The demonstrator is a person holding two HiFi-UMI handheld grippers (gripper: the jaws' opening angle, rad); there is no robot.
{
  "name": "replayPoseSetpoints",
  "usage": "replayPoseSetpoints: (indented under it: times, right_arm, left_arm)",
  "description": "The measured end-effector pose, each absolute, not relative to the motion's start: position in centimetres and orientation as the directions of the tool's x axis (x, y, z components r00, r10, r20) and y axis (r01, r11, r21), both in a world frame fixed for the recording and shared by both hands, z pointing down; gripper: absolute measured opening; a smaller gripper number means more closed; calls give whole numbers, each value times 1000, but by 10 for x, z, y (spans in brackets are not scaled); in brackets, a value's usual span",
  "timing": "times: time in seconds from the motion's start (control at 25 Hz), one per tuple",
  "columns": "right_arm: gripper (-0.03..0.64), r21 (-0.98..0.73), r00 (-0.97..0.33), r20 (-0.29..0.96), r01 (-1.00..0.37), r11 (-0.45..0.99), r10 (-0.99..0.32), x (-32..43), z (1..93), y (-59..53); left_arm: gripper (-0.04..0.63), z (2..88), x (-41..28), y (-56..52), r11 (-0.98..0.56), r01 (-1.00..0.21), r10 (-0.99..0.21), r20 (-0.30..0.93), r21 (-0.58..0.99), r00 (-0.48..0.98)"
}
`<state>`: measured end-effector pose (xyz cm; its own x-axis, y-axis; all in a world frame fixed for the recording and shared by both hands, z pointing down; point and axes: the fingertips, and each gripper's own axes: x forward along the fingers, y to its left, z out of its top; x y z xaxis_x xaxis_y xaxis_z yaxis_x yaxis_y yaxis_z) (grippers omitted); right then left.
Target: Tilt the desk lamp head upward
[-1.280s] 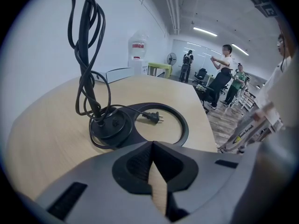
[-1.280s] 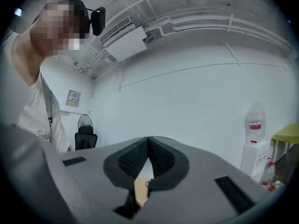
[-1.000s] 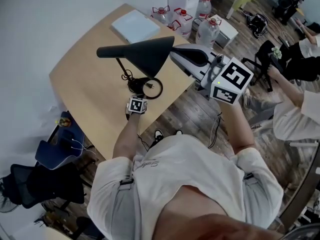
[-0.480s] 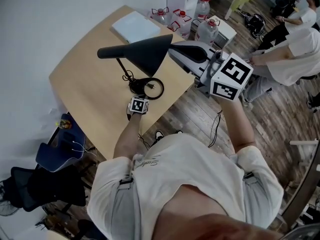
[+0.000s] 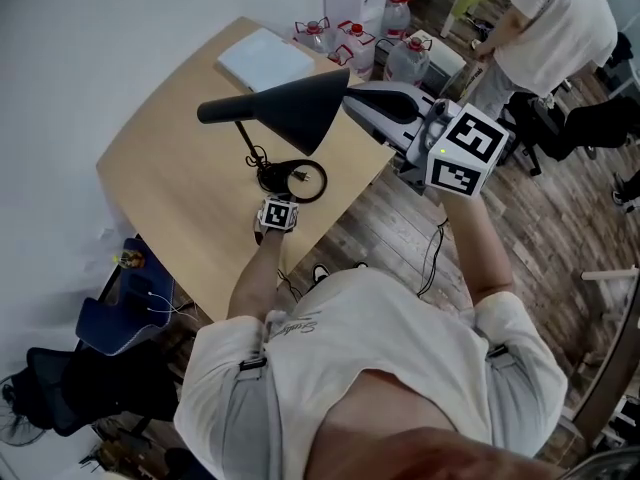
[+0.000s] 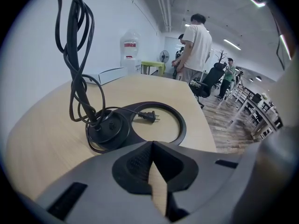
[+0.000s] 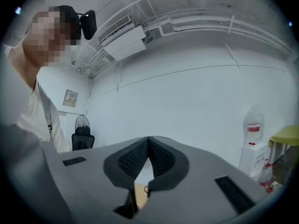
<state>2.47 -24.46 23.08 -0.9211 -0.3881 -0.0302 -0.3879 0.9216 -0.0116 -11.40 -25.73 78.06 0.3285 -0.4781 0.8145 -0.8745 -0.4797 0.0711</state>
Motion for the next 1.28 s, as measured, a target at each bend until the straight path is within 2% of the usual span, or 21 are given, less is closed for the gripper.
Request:
replayPoseSetpoints:
  times: [0.28,0.52,0.72,1.0,1.28]
  right_arm:
    - [-6,-34,-909,-48,-413,910,-414,39,237,-249]
    - [-6,-14,-904,-35,-427,904,-427,41,242,-253]
    - [-6,-2,-883,4,-469,883,-469,51,268,-256]
    - [-6,17,-852,107,-515,857,-513,73,337,-248]
    - [-6,-48,-865,154,-489,871,-477,80,384,-234]
  left_arm:
    - [15,781,-111,-257,-494,-868,-472,822,54,320]
    - [15,780,-110,-257,-465,-877,-477,802,117,360]
    - [15,773,-106,-245,-559,-829,-479,808,20,343]
    - [15,726,-101,-234,-459,-885,-599,710,75,371]
    - [15,653,-75,-224,-443,-892,-694,596,87,403]
